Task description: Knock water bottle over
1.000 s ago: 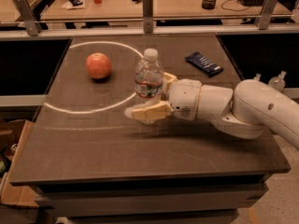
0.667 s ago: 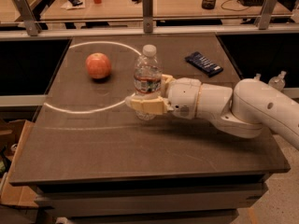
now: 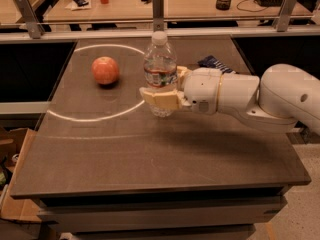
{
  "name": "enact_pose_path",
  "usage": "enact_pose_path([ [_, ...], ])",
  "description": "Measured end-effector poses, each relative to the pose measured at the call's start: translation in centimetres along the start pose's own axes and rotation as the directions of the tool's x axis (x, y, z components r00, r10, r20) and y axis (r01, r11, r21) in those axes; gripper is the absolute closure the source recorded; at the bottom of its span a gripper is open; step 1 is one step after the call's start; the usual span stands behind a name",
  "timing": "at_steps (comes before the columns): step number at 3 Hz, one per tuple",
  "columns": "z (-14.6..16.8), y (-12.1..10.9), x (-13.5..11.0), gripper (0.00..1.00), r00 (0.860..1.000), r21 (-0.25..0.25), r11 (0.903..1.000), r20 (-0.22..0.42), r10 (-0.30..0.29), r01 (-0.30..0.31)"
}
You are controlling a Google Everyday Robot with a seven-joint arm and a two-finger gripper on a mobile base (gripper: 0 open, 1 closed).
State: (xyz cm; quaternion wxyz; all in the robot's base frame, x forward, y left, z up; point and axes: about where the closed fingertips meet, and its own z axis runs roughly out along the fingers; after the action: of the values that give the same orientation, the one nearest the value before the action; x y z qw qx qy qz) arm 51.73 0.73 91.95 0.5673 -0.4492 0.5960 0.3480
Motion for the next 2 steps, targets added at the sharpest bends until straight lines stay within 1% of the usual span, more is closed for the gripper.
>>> enact_pose_path([
  [1,0.0,-0.5,-2.4,1.0,0.986,-0.061,0.9844,-0.021,-0.167,0.165],
  [2,0.1,-0.6,-3.8,1.0,0.94,-0.195,0.9227,-0.007,-0.34,0.333],
])
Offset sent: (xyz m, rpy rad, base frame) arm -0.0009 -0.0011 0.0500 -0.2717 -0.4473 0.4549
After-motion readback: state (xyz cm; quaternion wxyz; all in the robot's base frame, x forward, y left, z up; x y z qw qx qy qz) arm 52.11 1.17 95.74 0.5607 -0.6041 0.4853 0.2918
